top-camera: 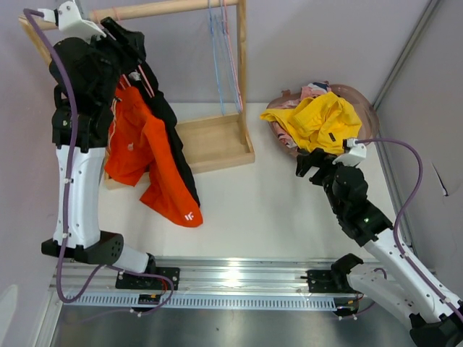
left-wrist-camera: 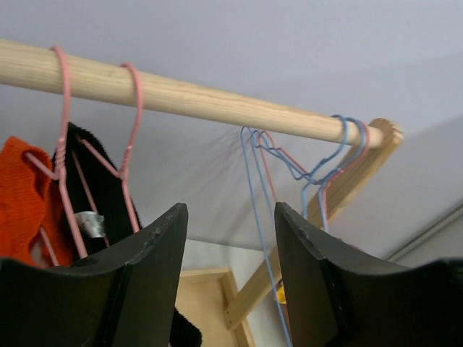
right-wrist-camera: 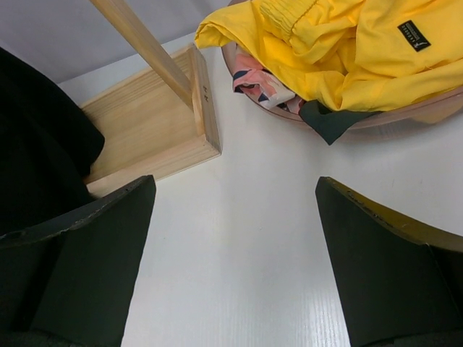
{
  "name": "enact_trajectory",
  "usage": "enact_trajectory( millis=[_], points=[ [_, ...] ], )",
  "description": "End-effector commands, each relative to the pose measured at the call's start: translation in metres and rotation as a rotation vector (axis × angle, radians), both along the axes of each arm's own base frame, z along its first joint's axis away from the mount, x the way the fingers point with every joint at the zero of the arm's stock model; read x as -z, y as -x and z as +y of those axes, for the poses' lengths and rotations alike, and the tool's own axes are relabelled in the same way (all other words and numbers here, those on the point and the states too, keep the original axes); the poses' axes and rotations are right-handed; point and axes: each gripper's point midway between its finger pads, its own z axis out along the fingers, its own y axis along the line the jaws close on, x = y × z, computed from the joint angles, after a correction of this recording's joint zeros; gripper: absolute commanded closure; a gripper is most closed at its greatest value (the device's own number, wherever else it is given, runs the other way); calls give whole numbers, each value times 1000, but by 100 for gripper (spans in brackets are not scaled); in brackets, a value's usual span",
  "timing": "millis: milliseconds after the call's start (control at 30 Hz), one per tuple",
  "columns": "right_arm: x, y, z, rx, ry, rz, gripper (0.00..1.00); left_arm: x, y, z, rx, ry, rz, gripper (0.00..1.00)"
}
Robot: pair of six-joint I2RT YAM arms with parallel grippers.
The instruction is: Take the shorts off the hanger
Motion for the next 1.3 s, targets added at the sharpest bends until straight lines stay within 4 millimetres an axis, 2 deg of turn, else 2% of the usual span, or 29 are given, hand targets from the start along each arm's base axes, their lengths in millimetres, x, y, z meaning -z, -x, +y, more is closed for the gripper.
enact_trajectory(
  millis=[0, 233, 433, 600, 700, 867, 900, 967, 1000, 1067, 1100, 1133, 1167, 1200, 1233, 1267],
  points=[
    [-2, 1, -3, 27, -6, -5, 1, 51, -25, 14, -75, -73, 146, 43],
    [2, 4, -5, 38, 12, 8, 1, 84, -46, 36, -155, -85, 227, 45],
    [5, 5, -7, 43, 16, 16, 0, 107, -63, 37, -147, -85, 274, 45],
    [6, 4, -7, 44, 19, 16, 0, 115, -74, 35, -116, -68, 283, 46],
    [8, 2, -6, 47, 25, 22, 1, 121, -81, 34, -106, -58, 295, 50],
    [8, 2, -6, 48, 28, 23, 1, 128, -90, 32, -95, -51, 314, 62],
    [9, 1, -6, 47, 30, 24, 1, 125, -91, 32, -97, -48, 308, 70],
    [9, 1, -5, 43, 31, 24, 1, 131, -96, 31, -89, -46, 326, 85],
    [9, 1, -5, 42, 29, 25, 1, 125, -96, 29, -81, -44, 313, 100],
    [6, 1, 0, 20, 26, 14, 1, 114, -95, 22, -40, -38, 288, 100],
    [4, 3, 12, -53, 19, 3, 1, 111, -94, 19, -22, -33, 284, 100],
    [-10, 4, 24, -125, 19, -56, 1, 101, -91, 15, -4, -17, 267, 100],
    [-16, 9, 39, -206, 17, -90, 1, 88, -86, 9, 31, -10, 242, 100],
    [-36, 17, 62, -334, -13, -169, 1, 89, -85, 7, 41, -3, 256, 100],
    [-42, 20, 74, -384, -9, -195, 1, 83, -82, 0, 72, 16, 250, 100],
    [-48, 29, 92, -451, -12, -211, 1, 61, -73, -5, 104, 28, 201, 100]
  ],
)
